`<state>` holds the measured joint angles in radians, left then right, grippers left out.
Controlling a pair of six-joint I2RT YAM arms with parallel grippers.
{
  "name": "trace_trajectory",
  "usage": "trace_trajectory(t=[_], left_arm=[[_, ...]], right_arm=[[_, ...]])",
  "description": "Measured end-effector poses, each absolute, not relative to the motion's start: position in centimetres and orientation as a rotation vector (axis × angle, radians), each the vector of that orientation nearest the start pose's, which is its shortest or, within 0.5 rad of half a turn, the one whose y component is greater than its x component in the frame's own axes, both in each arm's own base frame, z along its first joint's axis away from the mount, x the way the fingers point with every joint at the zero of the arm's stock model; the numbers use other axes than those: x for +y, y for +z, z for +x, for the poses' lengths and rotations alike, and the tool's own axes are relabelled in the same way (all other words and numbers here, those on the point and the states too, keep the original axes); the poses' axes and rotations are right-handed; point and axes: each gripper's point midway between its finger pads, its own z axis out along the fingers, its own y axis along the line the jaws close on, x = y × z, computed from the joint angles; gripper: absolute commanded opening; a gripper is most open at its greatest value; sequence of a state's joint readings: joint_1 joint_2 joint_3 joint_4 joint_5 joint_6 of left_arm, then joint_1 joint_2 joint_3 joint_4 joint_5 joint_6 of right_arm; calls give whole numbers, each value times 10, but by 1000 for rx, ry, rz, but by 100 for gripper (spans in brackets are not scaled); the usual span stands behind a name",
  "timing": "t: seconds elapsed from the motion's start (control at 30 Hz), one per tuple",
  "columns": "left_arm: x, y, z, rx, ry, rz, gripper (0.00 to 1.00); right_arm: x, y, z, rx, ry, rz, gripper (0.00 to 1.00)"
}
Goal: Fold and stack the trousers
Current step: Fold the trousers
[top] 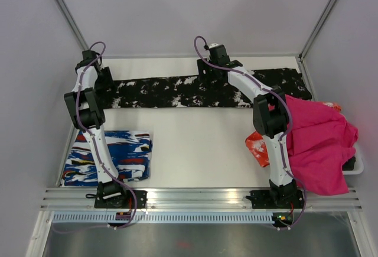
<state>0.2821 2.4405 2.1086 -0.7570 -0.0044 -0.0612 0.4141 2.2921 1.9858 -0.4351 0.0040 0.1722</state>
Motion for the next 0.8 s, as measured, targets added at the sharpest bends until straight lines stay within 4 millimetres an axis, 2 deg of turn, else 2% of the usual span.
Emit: trace_trajectory(t=[0.07, 0.1, 0.17, 0.2, 0.27, 0.3, 0.33, 0.5, 0.63, 0.73, 0.8], left_arm=[[153, 20, 530, 2628, 99, -457, 55], [153, 20, 530, 2629, 101, -457, 44], [152, 20, 529, 2634, 94, -455, 33], [152, 20, 529, 2636, 89, -454, 25], [149, 20, 529, 2638, 72, -448, 15], [147, 20, 529, 2639, 64, -439, 5], [146, 20, 529, 2640, 58, -433, 2], [144, 21, 530, 2629, 35, -418, 2], [148, 24, 526, 2607, 98, -422, 2], [148, 31, 526, 2605, 120, -420, 2], [147, 42, 531, 2583, 118, -408, 2]], right_arm=[[247, 96, 549, 2315, 285, -275, 82], [246, 96, 549, 2316, 284, -275, 82], [245, 96, 550, 2316, 278, -271, 82], [245, 96, 550, 2317, 276, -271, 82], [244, 95, 550, 2318, 274, -269, 82], [243, 95, 550, 2318, 271, -267, 82], [242, 95, 550, 2318, 268, -265, 82], [239, 94, 551, 2319, 253, -256, 82], [232, 84, 549, 2342, 239, -230, 82], [218, 73, 544, 2375, 248, -171, 82], [199, 70, 540, 2396, 278, -100, 82]])
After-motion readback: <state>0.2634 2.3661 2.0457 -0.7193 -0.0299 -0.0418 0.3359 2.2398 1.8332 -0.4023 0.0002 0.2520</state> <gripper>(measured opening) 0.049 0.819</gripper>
